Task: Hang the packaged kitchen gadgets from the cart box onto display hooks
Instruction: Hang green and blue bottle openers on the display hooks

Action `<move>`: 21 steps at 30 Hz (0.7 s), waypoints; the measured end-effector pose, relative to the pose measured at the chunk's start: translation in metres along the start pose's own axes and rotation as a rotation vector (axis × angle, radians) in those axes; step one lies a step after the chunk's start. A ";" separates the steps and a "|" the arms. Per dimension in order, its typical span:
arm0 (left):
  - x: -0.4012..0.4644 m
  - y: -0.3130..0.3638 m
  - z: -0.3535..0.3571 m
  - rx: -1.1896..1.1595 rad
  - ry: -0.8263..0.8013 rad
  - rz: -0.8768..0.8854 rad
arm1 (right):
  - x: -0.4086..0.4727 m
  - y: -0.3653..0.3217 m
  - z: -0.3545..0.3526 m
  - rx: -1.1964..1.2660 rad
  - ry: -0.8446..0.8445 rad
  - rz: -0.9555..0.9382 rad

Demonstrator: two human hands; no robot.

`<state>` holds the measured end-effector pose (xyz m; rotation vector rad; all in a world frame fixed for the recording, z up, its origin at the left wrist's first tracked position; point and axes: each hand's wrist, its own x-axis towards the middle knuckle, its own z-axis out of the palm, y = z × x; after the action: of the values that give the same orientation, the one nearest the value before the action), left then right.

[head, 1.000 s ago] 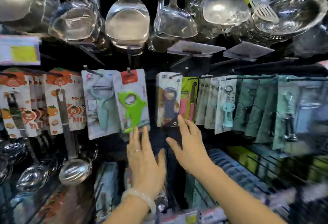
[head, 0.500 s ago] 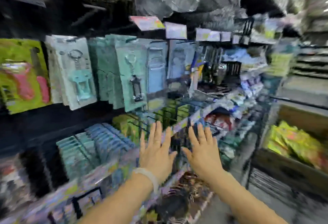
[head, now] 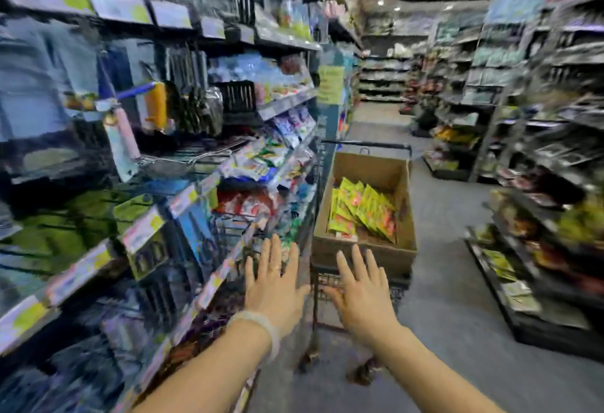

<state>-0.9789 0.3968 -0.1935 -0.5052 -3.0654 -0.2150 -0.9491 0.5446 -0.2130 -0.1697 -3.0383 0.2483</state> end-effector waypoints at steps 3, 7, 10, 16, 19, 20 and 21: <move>0.045 0.021 0.017 0.014 -0.006 0.062 | 0.028 0.030 0.013 -0.022 0.136 0.070; 0.119 0.037 0.034 -0.036 -0.028 0.136 | 0.086 0.065 0.020 -0.008 0.033 0.128; 0.189 0.042 0.040 -0.075 -0.024 0.160 | 0.147 0.083 0.017 -0.009 0.056 0.163; 0.318 0.041 0.046 -0.108 -0.059 0.163 | 0.271 0.117 0.012 -0.032 0.077 0.196; 0.356 0.042 0.066 -0.085 -0.102 0.171 | 0.302 0.133 0.030 -0.035 0.031 0.210; 0.368 0.044 0.074 -0.077 -0.123 0.176 | 0.313 0.141 0.040 -0.038 0.020 0.219; 0.379 0.046 0.083 -0.077 -0.142 0.181 | 0.323 0.151 0.050 -0.041 0.008 0.226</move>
<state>-1.3239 0.5718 -0.2509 -0.8313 -3.1312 -0.3057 -1.2586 0.7224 -0.2621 -0.5175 -3.0153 0.2005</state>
